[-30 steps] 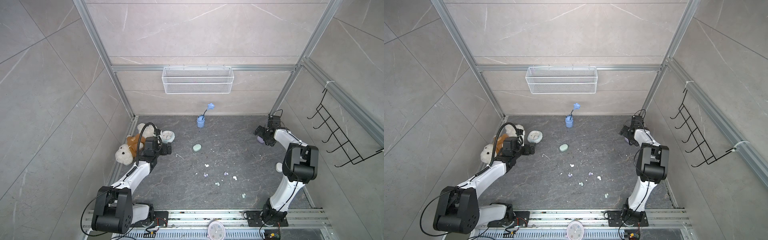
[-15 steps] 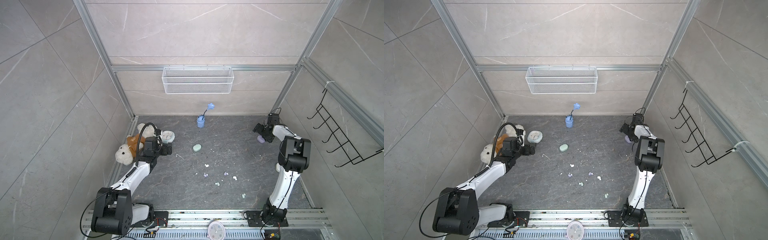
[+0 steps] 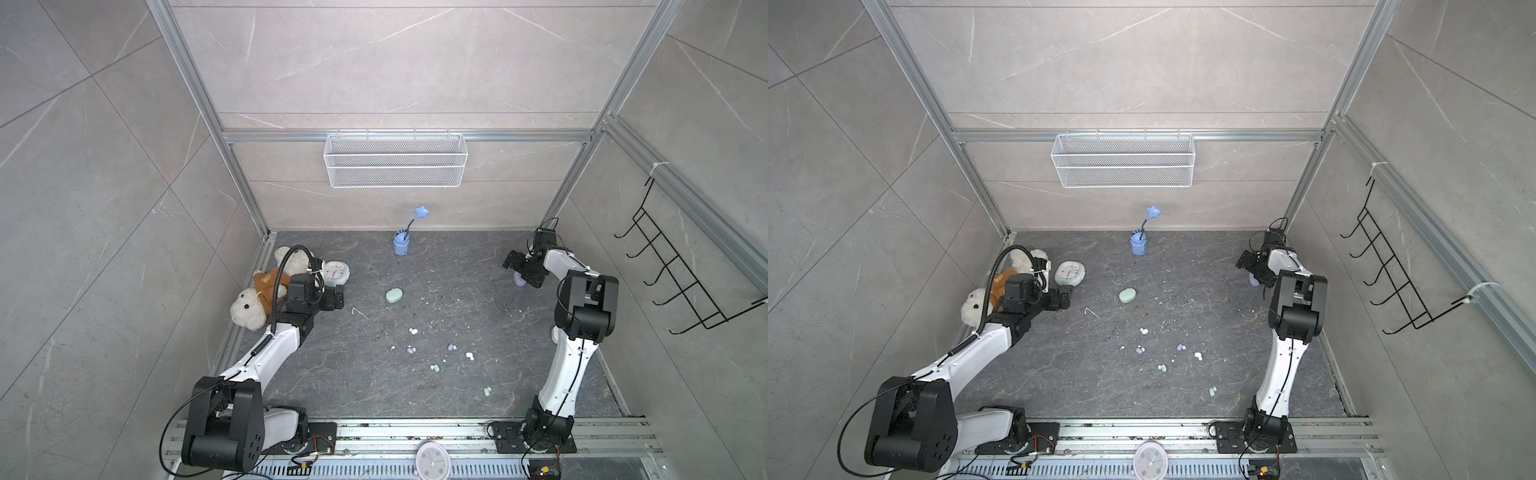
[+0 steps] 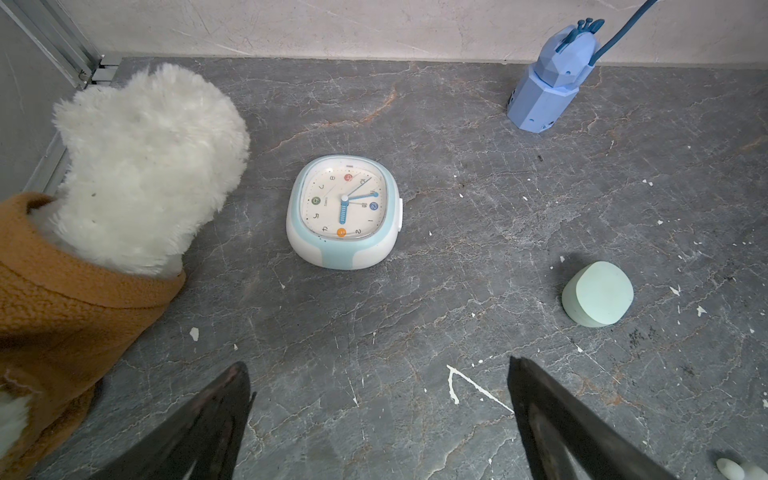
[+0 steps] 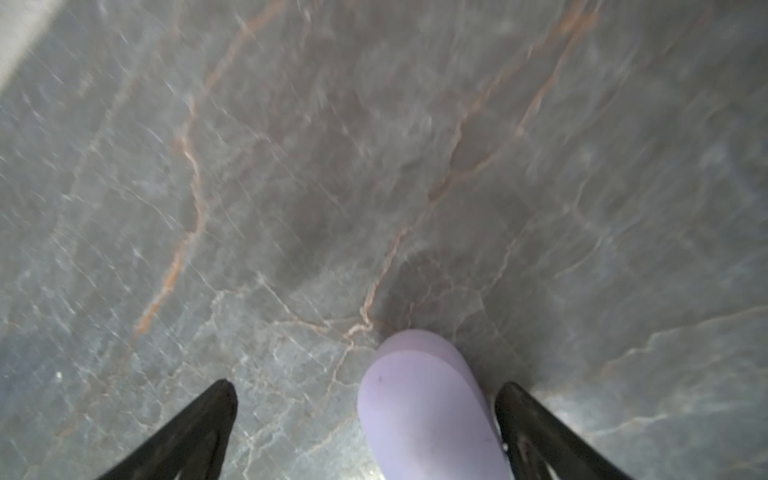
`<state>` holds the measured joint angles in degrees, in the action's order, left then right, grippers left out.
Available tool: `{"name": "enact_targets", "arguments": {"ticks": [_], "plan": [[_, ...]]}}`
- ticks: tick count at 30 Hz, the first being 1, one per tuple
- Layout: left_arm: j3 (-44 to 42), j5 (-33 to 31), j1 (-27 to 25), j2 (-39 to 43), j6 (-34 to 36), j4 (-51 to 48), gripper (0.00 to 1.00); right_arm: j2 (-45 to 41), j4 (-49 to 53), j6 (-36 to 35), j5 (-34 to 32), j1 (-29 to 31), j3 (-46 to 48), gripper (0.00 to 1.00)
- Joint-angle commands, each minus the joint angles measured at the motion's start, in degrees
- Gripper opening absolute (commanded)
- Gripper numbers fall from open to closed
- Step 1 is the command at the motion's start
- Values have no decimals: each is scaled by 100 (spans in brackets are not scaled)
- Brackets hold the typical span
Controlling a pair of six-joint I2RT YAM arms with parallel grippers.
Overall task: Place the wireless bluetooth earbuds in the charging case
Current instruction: 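Move the right gripper over the lavender charging case and descend, then close the right gripper on the lavender charging case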
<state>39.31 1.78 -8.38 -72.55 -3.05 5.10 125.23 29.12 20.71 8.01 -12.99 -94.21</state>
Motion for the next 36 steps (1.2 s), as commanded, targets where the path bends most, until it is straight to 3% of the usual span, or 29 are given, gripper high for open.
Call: {"name": "enact_targets", "arguments": {"ticks": [1, 22, 29, 36], "plan": [[46, 40, -10, 129, -73, 52, 99, -274, 102, -194, 192, 41, 177, 100], [60, 0, -9, 129, -79, 26, 98, 238, 766, -28, 443, 784, -906, 100], [42, 1, -10, 181, -53, -1, 98, -78, 1085, -669, -739, 860, -1091, 100], [57, 38, -14, 154, -38, -7, 97, 483, 1255, -956, -809, 834, -1821, 100]]}}
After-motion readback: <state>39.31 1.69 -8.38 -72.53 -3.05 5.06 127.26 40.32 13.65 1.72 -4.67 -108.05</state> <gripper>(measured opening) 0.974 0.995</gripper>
